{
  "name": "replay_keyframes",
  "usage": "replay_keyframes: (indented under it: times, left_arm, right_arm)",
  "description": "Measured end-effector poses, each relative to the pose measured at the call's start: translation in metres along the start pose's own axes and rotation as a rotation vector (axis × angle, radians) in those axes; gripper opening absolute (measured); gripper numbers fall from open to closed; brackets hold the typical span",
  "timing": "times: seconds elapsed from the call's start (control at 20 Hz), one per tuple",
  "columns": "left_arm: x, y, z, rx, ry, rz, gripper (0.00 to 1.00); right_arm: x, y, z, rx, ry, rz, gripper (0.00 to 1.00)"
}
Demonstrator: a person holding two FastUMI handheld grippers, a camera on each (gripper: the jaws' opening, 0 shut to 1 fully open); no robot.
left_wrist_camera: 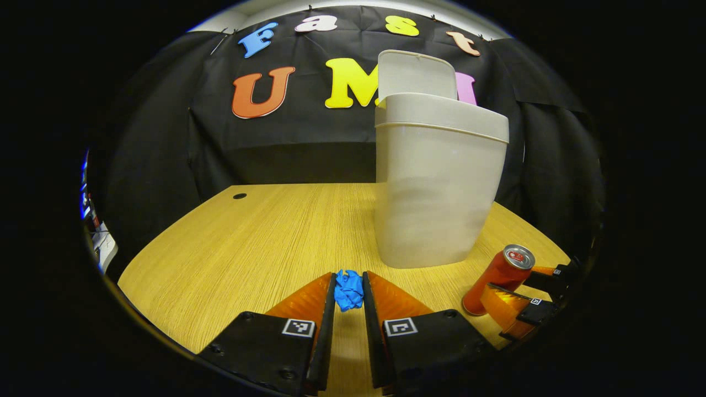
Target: Press the lid of the desktop garbage bin to open it, pick up the crumpled paper on the desktop and throw it into the bin, then pick up the pop can on the desktop and drop it into the bin, and finally close the garbage bin lid.
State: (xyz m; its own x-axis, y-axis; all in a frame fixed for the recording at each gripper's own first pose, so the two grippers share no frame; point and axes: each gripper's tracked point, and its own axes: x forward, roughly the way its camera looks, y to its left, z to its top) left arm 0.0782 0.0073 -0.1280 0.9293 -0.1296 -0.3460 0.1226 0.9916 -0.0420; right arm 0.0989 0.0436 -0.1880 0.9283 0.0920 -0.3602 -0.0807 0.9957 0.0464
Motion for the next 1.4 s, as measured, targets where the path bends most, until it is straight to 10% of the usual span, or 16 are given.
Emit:
replay_keyframes:
  times: [0.95, 1.4]
  left_arm:
    - [-0.062, -0.007, 0.062, -0.013, -0.198, 0.076, 0.32]
    - [-0.092, -0.023, 0.110, 0.011, -0.301, 0.141, 0.32]
  right_arm:
    - [-0.118, -0.051, 0.181, -0.083, -0.374, -0.074, 0.80]
    - [-0.138, -0.060, 0.181, -0.109, -0.390, -0.008, 0.80]
